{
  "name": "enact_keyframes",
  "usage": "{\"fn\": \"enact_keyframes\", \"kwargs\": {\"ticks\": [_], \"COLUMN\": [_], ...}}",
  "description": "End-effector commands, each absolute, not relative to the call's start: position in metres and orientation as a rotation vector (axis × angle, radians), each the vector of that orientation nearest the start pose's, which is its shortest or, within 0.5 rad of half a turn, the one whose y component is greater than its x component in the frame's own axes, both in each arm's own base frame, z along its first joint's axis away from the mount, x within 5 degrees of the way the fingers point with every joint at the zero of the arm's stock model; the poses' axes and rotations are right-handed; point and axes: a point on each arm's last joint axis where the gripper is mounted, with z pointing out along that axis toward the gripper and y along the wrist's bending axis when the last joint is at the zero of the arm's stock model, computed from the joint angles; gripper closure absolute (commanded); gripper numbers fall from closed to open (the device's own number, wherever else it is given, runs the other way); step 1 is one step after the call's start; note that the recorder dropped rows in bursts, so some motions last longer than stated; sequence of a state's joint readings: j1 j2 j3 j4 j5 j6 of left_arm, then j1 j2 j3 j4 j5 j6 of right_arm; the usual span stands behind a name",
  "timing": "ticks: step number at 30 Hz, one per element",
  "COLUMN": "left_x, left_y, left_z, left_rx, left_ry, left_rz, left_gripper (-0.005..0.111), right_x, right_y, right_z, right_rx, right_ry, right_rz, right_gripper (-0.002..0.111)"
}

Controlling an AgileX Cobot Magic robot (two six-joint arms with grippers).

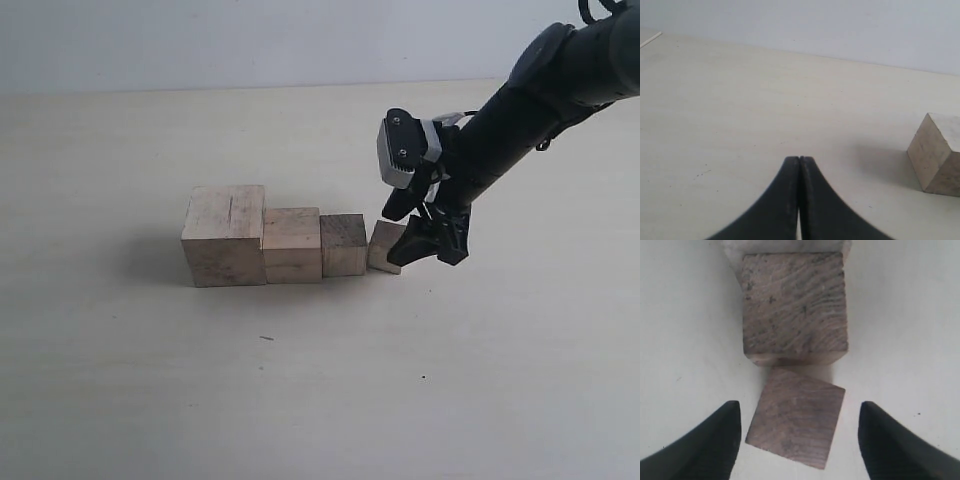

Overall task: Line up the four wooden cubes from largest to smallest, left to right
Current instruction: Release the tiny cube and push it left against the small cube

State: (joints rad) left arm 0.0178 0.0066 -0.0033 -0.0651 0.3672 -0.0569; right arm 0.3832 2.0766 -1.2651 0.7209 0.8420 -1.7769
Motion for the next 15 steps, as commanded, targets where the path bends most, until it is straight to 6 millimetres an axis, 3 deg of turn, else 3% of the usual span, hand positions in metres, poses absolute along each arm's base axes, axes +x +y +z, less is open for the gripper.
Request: {"fn": "enact_keyframes", "kwargs": {"ticks": [1, 9, 15], "left_x": [0.053, 0.053, 0.053], "left_y": [-0.002, -0.002, -0.002], "left_z": [0.181, 0.181, 0.181], "left_rx": [-0.097, -0.097, -0.097], "left_ry": [1.839, 1.839, 1.839], "left_rz": [-0.093, -0.093, -0.093], "left_gripper": [0.107, 0.107, 0.107], "right_x": [0.339, 0.337, 0.338], "right_y": [0.186, 0.174, 0.168], "right_z": [0.133, 0.166, 0.156], "right_rx": [-1.984, -1.906, -1.906], "right_ry": [1.874, 2.027, 2.121], "right_rz": [0.567, 0.418, 0.362], "right_gripper": [0.043, 0.043, 0.043]}}
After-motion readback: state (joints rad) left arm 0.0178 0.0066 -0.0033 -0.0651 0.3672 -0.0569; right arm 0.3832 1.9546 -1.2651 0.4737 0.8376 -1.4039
